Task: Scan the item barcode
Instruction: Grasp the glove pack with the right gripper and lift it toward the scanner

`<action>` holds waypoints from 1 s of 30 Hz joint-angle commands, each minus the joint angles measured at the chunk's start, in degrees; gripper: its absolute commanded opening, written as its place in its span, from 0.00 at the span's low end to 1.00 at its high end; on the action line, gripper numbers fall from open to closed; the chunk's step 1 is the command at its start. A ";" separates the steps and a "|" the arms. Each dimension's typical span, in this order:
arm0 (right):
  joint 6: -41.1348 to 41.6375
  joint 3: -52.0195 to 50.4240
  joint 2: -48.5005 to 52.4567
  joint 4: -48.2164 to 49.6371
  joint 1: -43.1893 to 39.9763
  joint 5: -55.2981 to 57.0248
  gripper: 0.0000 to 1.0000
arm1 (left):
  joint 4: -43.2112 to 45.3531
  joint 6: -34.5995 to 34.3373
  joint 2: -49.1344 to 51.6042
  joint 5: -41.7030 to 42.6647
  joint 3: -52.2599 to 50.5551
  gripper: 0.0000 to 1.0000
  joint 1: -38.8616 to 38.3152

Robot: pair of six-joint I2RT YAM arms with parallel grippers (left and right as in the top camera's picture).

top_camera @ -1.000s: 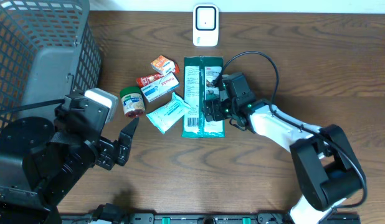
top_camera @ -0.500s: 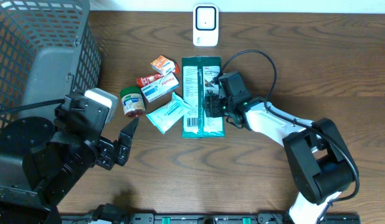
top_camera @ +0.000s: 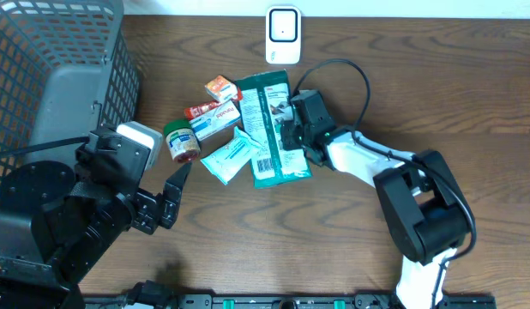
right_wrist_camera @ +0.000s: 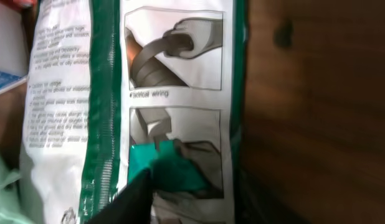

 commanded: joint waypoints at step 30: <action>1.03 0.28 -27.65 -19.37 -0.28 7.04 0.01 | 0.07 -0.31 0.00 -0.57 0.26 0.86 0.15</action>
